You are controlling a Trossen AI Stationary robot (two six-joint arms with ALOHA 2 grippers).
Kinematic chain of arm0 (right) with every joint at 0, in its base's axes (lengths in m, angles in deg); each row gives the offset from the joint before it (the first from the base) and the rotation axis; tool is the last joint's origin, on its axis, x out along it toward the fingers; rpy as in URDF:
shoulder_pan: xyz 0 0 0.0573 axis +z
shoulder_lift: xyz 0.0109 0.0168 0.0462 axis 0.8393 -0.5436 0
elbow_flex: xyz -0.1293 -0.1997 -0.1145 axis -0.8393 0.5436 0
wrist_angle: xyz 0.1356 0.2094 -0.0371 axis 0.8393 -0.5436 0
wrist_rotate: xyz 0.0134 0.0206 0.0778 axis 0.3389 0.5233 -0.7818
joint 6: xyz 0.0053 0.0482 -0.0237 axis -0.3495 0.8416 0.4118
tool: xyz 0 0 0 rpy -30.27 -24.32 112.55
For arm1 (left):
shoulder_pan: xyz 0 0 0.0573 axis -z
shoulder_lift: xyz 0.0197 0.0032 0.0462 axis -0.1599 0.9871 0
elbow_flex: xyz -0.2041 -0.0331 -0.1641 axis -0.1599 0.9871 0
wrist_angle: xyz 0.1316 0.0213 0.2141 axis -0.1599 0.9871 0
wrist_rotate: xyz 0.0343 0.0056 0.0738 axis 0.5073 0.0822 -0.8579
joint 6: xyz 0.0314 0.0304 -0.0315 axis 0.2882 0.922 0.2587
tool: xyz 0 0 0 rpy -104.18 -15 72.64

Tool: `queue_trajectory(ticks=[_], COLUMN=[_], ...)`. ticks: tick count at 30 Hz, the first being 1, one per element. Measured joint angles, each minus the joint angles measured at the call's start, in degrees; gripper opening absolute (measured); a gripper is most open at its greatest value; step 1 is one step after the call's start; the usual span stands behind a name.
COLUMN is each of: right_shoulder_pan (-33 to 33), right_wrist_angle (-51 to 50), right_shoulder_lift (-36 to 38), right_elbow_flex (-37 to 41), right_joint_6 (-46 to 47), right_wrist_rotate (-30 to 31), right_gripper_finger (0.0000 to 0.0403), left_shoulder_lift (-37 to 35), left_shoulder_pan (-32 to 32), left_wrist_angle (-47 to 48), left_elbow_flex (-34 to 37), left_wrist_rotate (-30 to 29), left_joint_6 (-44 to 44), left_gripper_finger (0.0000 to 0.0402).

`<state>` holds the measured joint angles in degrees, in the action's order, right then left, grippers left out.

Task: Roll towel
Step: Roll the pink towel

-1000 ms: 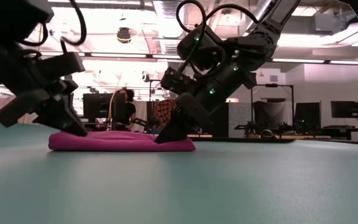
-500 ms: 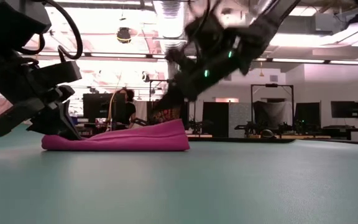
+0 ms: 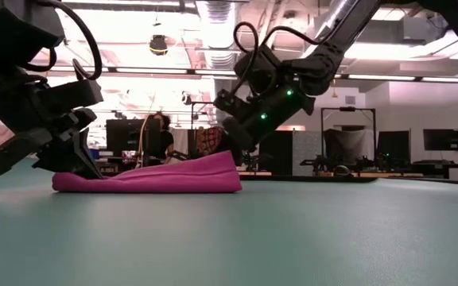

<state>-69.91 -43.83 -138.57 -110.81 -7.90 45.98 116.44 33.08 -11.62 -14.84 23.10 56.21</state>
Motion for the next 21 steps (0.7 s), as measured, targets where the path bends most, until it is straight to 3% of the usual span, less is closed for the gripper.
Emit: queue_trajectory(ticks=[11,21], right_shoulder_pan=[0.07,4.65], right_wrist_angle=[-0.98,-15.74], right_shoulder_lift=[-4.96,-2.1], right_elbow_flex=[-0.44,-0.56], right_joint_6=[4.84,13.37], right_wrist_rotate=[0.45,10.29], right_gripper_finger=[0.0007,0.0006], left_shoulder_lift=[0.0,0.0], left_shoulder_pan=[-0.02,-0.02], left_wrist_angle=[0.31,0.31], left_elbow_flex=[0.0,-1.06], left_wrist_rotate=[2.52,3.08], left_joint_6=[2.77,6.31], left_gripper_finger=[0.0,0.0])
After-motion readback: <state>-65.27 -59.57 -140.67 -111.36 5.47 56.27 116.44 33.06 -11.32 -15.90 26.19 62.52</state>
